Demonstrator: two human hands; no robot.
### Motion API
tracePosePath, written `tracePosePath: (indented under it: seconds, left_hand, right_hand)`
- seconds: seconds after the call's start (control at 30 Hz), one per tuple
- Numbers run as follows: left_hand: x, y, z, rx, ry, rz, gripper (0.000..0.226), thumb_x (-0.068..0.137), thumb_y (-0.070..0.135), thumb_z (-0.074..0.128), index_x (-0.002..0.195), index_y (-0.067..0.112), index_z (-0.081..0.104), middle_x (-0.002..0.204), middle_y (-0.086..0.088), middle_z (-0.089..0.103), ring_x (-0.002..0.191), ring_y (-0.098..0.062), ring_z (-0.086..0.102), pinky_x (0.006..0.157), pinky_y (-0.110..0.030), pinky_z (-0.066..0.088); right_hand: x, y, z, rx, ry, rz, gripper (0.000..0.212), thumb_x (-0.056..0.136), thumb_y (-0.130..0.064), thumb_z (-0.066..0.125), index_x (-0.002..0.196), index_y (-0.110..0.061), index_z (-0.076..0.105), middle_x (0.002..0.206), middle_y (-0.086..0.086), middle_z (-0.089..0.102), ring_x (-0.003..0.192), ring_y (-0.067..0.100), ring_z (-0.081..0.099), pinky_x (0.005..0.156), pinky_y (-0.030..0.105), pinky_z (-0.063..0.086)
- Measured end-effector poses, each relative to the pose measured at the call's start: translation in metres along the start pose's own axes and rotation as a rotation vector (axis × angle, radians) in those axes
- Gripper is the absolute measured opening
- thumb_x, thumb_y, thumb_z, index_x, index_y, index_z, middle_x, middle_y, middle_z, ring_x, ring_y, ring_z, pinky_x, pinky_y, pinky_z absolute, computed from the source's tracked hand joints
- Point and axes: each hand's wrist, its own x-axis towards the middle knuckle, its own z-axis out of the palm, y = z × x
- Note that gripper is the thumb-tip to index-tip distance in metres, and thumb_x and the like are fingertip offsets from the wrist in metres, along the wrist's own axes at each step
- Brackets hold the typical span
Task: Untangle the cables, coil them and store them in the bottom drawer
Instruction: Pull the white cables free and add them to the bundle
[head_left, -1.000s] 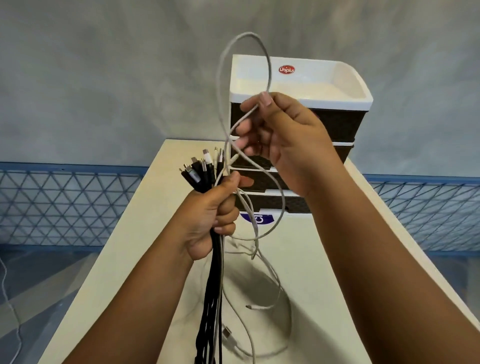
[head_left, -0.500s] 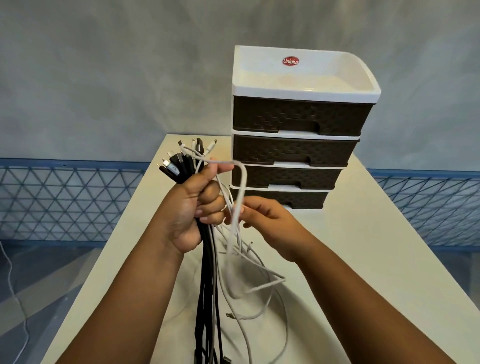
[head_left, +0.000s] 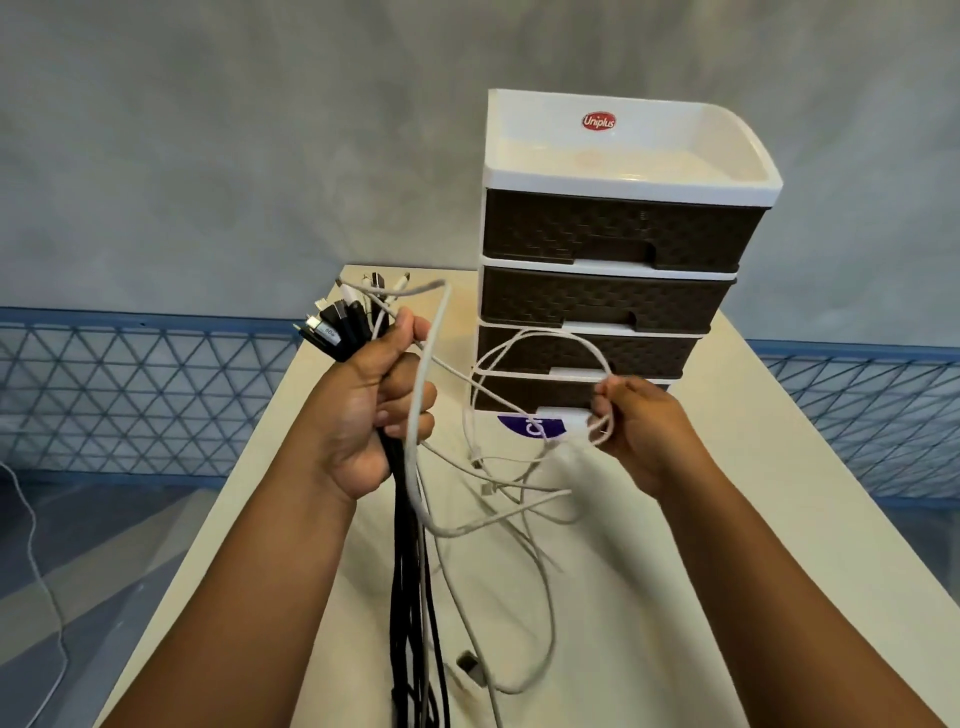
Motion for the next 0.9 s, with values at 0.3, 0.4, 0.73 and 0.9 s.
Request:
tracePosePath:
  seconds: [0.3,0.4,0.73,0.9]
  left_hand:
    - [0.001,0.028,-0.025,-0.072,0.005,0.107,0.024,0.094,0.039,0.042,0.08,0.025,0.056,0.037,0.003,0.016,0.033,-0.007,0.009,0.03,-0.01,0.02]
    - [0.0,0.032,-0.027,-0.062,-0.02,0.128,0.024,0.097,0.04,0.04,0.083,0.026,0.054,0.035,0.005,0.027,0.035,-0.008,0.009,0.031,-0.01,0.02]
    - [-0.007,0.029,-0.011,-0.129,-0.134,0.054,0.033,0.096,0.039,0.04,0.079,0.026,0.065,0.044,0.006,0.011,0.035,-0.007,0.009,0.031,-0.011,0.02]
    - [-0.017,0.019,-0.005,-0.091,-0.182,-0.006,0.033,0.095,0.038,0.043,0.083,0.022,0.068,0.035,0.009,0.026,0.03,-0.002,0.014,0.031,-0.012,0.018]
  right_hand:
    - [0.036,0.056,-0.081,-0.589,0.437,0.134,0.025,0.098,-0.01,0.036,0.104,-0.006,0.061,0.096,0.018,0.061,0.074,0.031,0.058,0.063,0.034,0.047]
    - [0.033,0.06,-0.082,-0.885,0.407,0.104,0.026,0.099,-0.016,0.044,0.114,-0.004,0.062,0.113,0.021,0.063,0.1,0.038,0.06,0.087,0.042,0.049]
    - [-0.044,0.017,0.028,-0.841,-0.084,-0.439,0.02,0.096,-0.024,0.059,0.116,-0.024,0.065,0.115,-0.002,0.063,0.096,0.006,0.059,0.085,0.028,0.051]
    - [-0.101,-0.013,0.083,-0.466,-0.377,-0.465,0.019,0.098,-0.027,0.057,0.114,-0.023,0.067,0.104,-0.006,0.069,0.096,0.013,0.064,0.08,0.027,0.053]
